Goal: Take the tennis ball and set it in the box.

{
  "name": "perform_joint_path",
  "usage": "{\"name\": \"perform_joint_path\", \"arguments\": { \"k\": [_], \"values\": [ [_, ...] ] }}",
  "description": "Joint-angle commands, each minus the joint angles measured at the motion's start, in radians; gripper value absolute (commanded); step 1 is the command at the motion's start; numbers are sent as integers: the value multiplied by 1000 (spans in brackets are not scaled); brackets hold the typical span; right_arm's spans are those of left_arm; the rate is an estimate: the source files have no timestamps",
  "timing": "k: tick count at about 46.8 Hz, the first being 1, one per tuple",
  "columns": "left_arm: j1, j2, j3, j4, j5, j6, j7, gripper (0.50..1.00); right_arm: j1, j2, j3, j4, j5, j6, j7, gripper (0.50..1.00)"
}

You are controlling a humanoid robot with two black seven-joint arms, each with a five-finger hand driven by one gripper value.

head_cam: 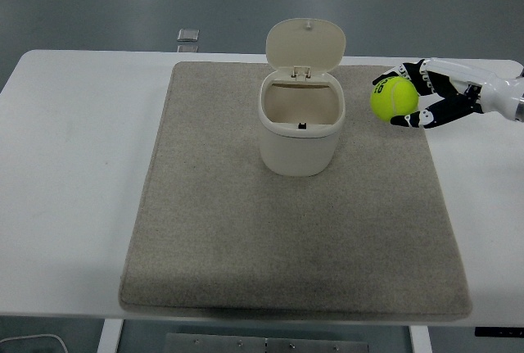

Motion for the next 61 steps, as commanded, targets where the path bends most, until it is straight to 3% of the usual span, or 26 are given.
{"name": "perform_joint_path", "arguments": {
  "k": [1,12,26,37,41,47,61],
  "values": [
    [0,0,0,0,0,0,0,992,20,-2,6,22,31,41,0,500],
    [0,0,0,0,0,0,0,992,64,33,12,73,32,70,-3,500],
    [0,0,0,0,0,0,0,992,103,139,-3,50,-2,18,-23,500],
    [0,0,0,0,0,0,0,992,107,153,-7,46,-29,0,-23,621],
    [0,0,0,0,0,0,0,992,107,154,-8,43,-31,-2,-23,772],
    [0,0,0,0,0,0,0,992,107,156,-8,33,-52,-12,-23,850],
    [0,0,0,0,0,0,0,992,104,159,-8,30,-63,-14,-23,889]
  ]
}}
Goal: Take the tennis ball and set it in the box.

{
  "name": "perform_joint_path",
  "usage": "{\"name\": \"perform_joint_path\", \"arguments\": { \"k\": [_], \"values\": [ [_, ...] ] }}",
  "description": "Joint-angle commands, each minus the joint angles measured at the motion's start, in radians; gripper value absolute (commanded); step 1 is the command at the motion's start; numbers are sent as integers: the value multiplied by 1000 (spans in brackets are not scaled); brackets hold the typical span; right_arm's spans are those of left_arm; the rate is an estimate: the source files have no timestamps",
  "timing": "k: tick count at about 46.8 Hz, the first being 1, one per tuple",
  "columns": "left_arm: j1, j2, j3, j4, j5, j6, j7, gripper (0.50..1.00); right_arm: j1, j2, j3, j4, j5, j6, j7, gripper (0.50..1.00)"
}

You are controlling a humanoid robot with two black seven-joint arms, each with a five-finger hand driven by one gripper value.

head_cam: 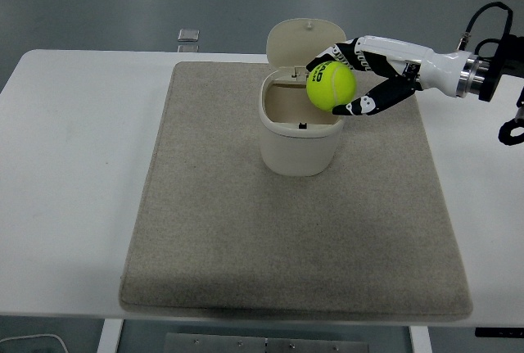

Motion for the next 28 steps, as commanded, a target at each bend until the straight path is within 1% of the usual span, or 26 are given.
{"name": "perform_joint_path", "arguments": {
  "k": [1,8,14,16,18,20,22,25,28],
  "values": [
    [0,0,0,0,0,0,0,992,-2,1,0,0,2,0,0,891],
    [0,0,0,0,0,0,0,992,-2,7,2,0,3,0,0,893],
    [0,0,0,0,0,0,0,992,-2,6,11,8,20,19,0,891],
    [0,0,0,0,0,0,0,992,-2,1,12,11,29,34,-1,891],
    [0,0,0,0,0,0,0,992,-2,-3,15,11,57,63,-3,891],
    [0,0,0,0,0,0,0,992,-2,-11,17,11,98,92,-21,891],
    [0,0,0,0,0,0,0,992,-2,-22,18,9,145,108,-53,891],
    [0,0,0,0,0,0,0,992,0,-42,21,-3,210,114,-104,891],
    [0,0,0,0,0,0,0,992,1,-57,22,-20,274,125,-132,891]
  ]
}}
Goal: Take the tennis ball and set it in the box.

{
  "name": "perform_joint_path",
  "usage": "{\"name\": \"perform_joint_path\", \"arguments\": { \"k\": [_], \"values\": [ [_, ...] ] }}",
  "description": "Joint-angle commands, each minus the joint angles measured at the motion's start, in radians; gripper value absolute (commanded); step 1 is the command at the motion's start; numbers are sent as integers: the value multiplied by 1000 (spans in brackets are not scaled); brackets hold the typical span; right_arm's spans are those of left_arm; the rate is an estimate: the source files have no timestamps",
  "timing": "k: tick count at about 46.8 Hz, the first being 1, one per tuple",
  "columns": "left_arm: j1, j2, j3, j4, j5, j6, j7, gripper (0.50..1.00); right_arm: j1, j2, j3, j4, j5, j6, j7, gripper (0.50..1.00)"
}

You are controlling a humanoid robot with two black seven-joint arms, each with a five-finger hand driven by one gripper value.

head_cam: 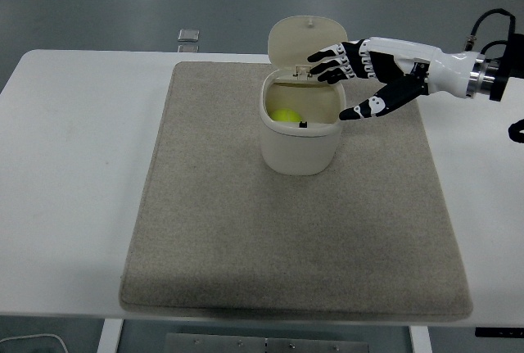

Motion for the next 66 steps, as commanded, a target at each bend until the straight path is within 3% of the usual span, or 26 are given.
{"name": "perform_joint_path", "arguments": {
  "k": [1,4,18,27,36,55,66],
  "values": [
    [0,0,0,0,0,0,0,992,3,-24,-1,-21,88,17,-35,891],
    [0,0,0,0,0,0,0,992,3,-47,-6,-30,142,43,-45,891],
    [0,0,0,0,0,0,0,992,-3,-149,-18,-33,260,43,-118,891],
    [0,0,0,0,0,0,0,992,-43,-163,-15,-58,282,43,-124,891],
    [0,0,0,0,0,0,0,992,-55,-162,-18,-102,426,43,-124,891],
    [0,0,0,0,0,0,0,992,-107,-119,-7,-176,682,-15,-116,891],
    [0,0,0,0,0,0,0,992,-153,13,8,-245,772,-67,-102,891]
  ]
}}
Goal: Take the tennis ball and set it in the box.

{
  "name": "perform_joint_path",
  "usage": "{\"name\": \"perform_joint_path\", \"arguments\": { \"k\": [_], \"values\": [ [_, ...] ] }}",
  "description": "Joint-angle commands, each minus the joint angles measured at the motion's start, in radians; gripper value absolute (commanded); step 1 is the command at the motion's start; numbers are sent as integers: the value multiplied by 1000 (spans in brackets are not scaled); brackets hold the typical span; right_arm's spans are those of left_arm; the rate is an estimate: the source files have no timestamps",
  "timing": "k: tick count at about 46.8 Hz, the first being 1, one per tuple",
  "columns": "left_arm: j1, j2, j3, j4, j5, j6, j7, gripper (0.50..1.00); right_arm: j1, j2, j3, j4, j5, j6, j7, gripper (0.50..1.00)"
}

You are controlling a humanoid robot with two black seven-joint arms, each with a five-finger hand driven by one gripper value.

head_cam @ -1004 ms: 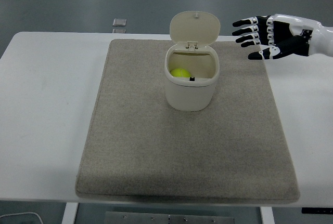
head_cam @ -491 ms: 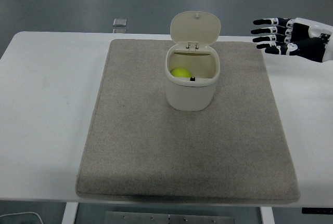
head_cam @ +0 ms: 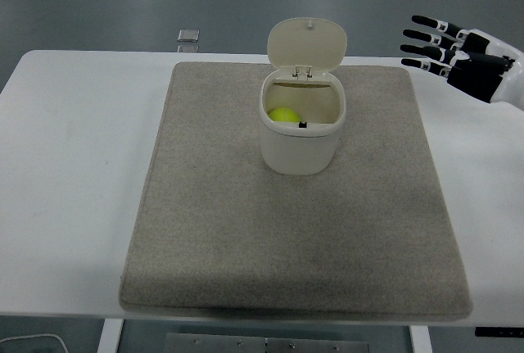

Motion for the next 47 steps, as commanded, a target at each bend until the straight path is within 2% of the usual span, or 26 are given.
{"name": "perform_joint_path", "arguments": {
  "k": [1,5,11,21,24,28,47],
  "values": [
    [0,0,0,0,0,0,0,992,-13,61,16,-32,20,-16,7,891],
    [0,0,0,0,0,0,0,992,-29,97,52,-63,20,-28,9,891],
    [0,0,0,0,0,0,0,992,-35,124,73,-90,25,-84,7,891],
    [0,0,0,0,0,0,0,992,-33,168,73,-95,73,-248,-6,891],
    [0,0,0,0,0,0,0,992,-32,182,75,-96,79,-280,-8,891],
    [0,0,0,0,0,0,0,992,-32,183,75,-104,80,-288,-8,891],
    [0,0,0,0,0,0,0,992,-38,182,73,-129,62,-257,4,913]
  ]
}}
